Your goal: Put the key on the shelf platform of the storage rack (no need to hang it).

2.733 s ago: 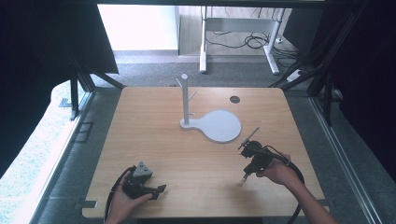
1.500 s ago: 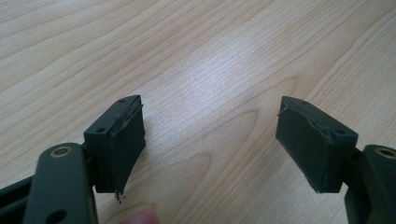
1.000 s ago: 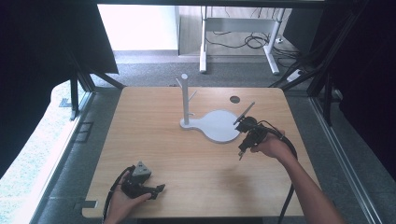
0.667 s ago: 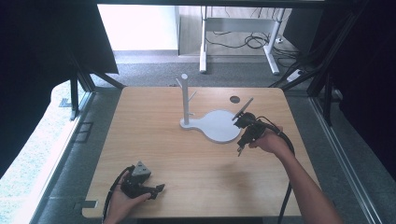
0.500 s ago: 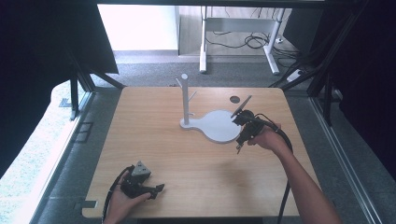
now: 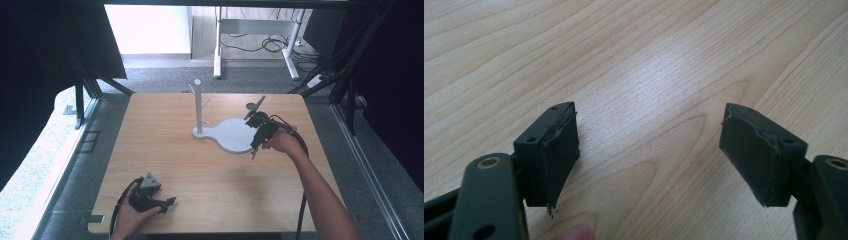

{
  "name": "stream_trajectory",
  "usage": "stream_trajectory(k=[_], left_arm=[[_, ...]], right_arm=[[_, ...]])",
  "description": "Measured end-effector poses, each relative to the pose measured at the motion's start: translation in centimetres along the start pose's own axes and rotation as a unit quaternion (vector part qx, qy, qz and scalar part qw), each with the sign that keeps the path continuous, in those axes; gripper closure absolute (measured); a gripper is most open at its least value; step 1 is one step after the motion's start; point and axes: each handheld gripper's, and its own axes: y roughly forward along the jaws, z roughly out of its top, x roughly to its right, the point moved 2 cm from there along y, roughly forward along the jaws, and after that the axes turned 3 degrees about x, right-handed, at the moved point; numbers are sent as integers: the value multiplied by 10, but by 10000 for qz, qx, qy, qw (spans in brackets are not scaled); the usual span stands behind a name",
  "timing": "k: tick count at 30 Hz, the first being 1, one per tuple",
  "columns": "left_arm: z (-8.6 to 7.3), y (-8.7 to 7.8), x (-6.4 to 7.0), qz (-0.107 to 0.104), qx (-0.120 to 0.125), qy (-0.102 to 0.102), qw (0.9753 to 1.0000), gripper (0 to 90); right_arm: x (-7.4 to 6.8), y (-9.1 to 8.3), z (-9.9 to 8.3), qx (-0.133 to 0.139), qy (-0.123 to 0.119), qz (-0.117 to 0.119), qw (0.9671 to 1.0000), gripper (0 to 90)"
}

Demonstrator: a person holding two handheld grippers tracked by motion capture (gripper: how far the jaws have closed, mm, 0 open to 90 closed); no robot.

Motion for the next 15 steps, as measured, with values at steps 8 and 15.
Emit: stream_trajectory(k=[8,15], left_arm=[[0,0,-1,-3,-10,-8,10000,240],[0,-1,-1,-14,-8,-9,10000,239]], right_arm=[[4,8,11,-41,30,35,10000,900],[10,12,20,-42,139,1,9999,900]])
